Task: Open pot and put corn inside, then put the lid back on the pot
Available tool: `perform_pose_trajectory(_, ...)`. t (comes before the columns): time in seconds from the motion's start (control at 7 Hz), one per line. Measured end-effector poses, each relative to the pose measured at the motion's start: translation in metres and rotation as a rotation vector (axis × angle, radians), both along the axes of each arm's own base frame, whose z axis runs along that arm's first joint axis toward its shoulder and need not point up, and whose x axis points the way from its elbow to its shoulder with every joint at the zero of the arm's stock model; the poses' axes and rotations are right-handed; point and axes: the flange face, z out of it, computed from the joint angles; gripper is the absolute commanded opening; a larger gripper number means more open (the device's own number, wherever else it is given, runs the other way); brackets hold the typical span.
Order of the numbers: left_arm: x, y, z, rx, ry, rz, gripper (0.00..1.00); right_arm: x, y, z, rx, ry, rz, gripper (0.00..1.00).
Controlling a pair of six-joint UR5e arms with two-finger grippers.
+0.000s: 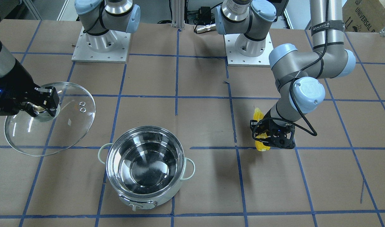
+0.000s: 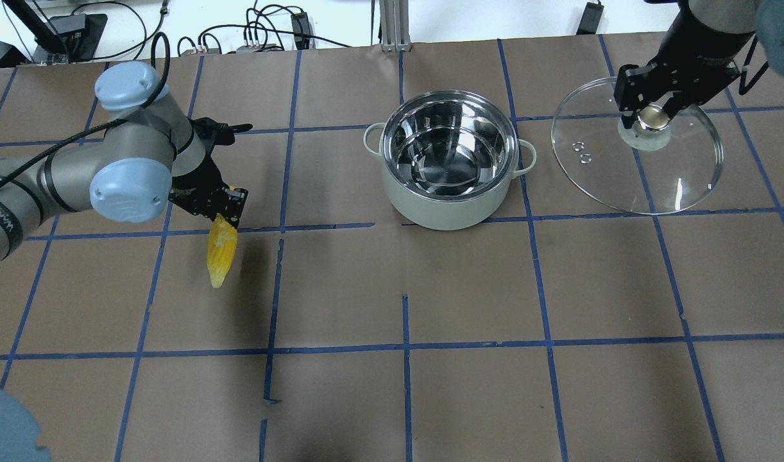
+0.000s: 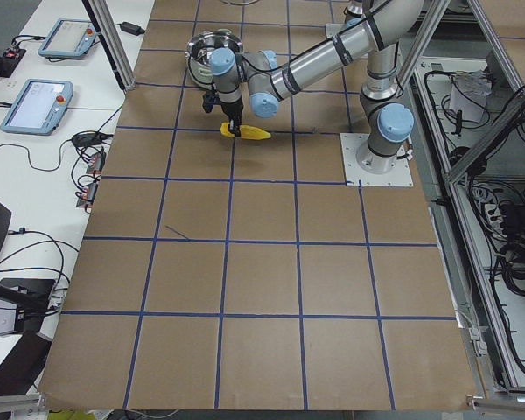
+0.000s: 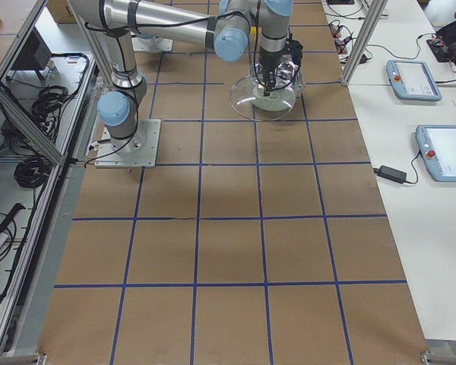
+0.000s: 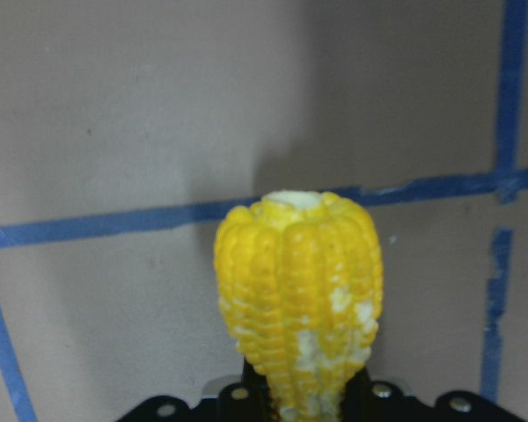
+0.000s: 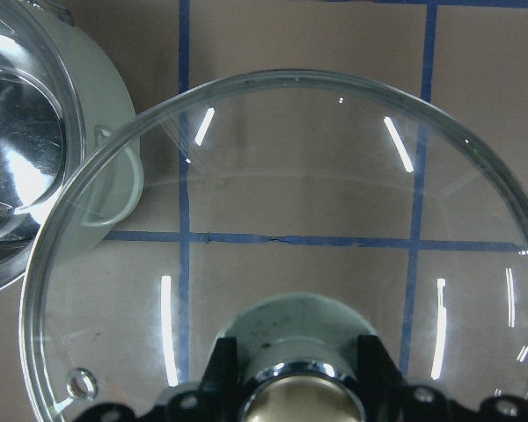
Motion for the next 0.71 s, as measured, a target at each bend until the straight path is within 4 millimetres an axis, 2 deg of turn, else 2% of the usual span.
perform_pose_trajectory(0.29, -0.076, -0.036, 0.056, -0.076, 0.051, 0.038, 0.06, 0.000, 0.000, -0.001, 0.002, -0.003, 0.000, 0.05)
perform_pose_trajectory(0.57, -0.162, -0.065, 0.093, -0.130, 0.083, 0.071, 0.08, 0.000, 0.001, -0.005, 0.008, -0.004, 0.000, 0.05)
perform_pose_trajectory(0.71, -0.205, -0.075, 0.104, -0.139, 0.089, 0.099, 0.09, 0.001, 0.001, -0.005, 0.009, -0.005, 0.000, 0.05)
